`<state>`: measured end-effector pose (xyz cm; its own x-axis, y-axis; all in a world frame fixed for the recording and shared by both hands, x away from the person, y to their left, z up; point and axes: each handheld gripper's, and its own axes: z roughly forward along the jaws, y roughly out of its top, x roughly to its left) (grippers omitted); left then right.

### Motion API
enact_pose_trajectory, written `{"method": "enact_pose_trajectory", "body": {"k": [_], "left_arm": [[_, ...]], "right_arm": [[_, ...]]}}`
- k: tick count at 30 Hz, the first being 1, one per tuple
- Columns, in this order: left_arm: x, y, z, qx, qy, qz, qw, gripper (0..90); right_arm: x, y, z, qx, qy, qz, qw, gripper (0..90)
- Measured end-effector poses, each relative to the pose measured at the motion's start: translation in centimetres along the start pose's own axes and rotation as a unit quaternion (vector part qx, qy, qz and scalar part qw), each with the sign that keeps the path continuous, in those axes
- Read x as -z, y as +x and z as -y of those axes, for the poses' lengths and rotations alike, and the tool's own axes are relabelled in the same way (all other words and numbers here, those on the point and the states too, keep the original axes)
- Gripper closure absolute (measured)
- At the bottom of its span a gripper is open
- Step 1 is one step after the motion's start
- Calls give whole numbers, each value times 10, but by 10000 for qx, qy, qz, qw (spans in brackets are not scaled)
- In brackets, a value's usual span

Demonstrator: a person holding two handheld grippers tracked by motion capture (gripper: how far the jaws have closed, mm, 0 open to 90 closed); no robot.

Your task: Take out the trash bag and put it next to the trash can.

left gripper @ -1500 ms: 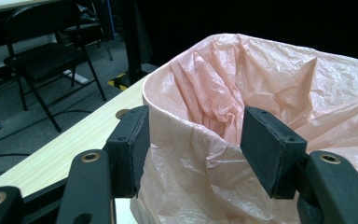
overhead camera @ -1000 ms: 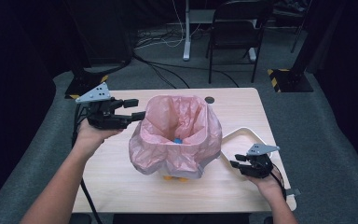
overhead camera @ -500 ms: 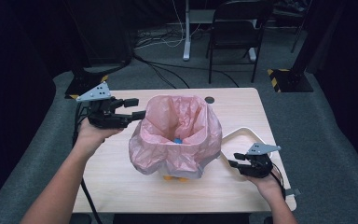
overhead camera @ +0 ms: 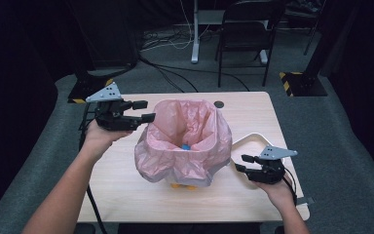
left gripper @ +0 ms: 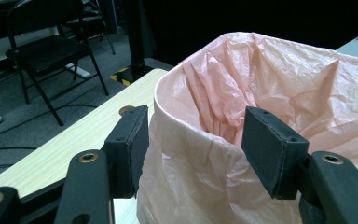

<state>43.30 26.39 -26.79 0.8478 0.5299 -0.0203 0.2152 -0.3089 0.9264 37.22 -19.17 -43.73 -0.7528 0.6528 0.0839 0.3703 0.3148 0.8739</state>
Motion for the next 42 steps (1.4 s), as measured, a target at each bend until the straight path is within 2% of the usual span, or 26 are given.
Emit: {"method": "enact_pose_trajectory", "body": {"k": [6,11,17,22,26,29,31,35,42], "left_arm": [[-8,5,-3,54,34,-25,10000,413],[-15,7,-5,0,107,-75,9999,427],[-22,12,-7,43,122,-7,9999,452],[-32,13,-11,2,251,-13,9997,489],[-39,16,-13,111,374,88,9992,530],[-45,17,-14,91,525,124,9985,591],[-47,17,-14,78,537,177,9984,636],[-48,17,-17,49,552,57,9984,726],[-50,17,-22,-56,634,-41,9980,790]], "right_arm": [[0,2,-1,33,-13,-20,10000,523],[1,2,1,-6,-28,4,10000,524],[3,1,1,-4,-81,34,10000,524],[5,3,0,2,-138,22,9999,524],[7,4,-1,29,-151,34,9999,524],[8,5,-2,41,-170,42,9998,523],[10,5,-3,55,-186,37,9998,522],[12,8,-4,106,-209,48,9997,519],[15,10,-7,165,-252,67,9995,515]]}}
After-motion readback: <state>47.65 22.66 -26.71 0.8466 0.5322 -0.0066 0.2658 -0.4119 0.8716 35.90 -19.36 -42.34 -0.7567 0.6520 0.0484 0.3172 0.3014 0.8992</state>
